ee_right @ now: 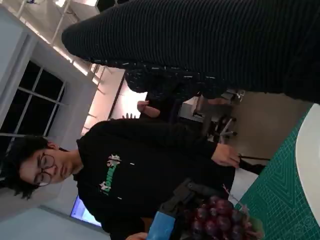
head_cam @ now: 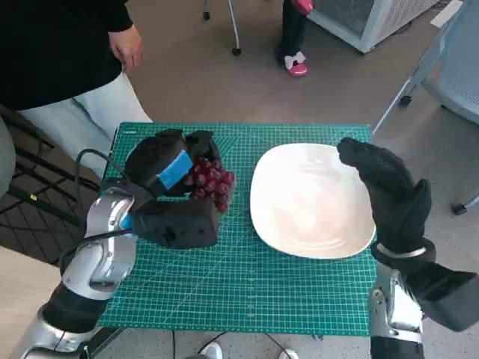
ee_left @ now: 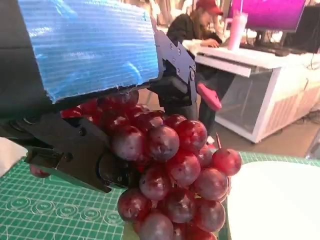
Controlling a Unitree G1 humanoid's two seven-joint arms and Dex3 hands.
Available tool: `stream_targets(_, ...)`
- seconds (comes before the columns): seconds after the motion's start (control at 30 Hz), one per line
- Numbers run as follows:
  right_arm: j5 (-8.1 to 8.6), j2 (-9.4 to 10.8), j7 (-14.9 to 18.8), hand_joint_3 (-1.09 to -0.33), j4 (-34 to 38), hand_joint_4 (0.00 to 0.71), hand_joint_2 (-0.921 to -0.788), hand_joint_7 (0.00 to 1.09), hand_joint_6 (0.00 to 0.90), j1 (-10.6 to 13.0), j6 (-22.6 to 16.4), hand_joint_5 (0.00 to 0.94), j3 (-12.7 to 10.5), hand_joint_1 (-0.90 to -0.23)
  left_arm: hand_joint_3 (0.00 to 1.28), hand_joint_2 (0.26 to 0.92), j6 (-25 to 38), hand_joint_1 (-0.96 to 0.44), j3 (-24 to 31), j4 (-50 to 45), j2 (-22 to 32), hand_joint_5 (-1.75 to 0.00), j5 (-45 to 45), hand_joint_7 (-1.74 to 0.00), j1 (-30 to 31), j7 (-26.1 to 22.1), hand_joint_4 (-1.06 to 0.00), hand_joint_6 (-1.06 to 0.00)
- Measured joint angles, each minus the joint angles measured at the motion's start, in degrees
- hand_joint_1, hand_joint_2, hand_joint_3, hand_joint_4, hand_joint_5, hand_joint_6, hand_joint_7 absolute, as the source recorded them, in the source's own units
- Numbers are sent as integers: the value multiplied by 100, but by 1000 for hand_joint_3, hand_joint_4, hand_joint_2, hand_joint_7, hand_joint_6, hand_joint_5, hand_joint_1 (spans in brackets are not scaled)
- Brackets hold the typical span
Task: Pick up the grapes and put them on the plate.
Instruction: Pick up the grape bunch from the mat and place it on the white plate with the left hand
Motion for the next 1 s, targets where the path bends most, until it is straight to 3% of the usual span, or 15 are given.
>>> stream_targets(0.13, 2, -6, 0, -809, 3, 378, -921, 287, 64, 0, -4, 2, -5, -618, 142, 921, 54, 3, -113, 120, -186, -1380, 25, -1087, -270, -101, -587, -585)
stream_targets(0.3, 2, -6, 1, -806, 1, 379, -921, 289, 65, 3, -8, 2, -6, -620, 158, 921, 46, 3, -309, 347, -489, -1346, 35, -1193, -759, -193, -553, -565)
stream_targets(0.37, 2, -8, 1, -805, -5, 379, -921, 290, 65, 9, -8, 2, -8, -622, 164, 921, 10, 5, -387, 453, -600, -1395, 35, -1147, -965, -213, -536, -578)
stream_targets(0.8, 17, -39, -1, -790, -272, 383, -921, 290, 68, 243, 31, 3, -79, -654, 176, 921, -717, 7, -833, 1762, -1296, -1524, 27, -1012, -2207, -58, -511, -606)
stream_targets(1.0, 17, -57, -54, -783, -565, 386, -921, 285, 70, 449, 89, 4, -156, -655, 178, 921, -1034, 3, -994, 2681, -1684, -1372, -10, -1232, -2686, 78, -520, -549)
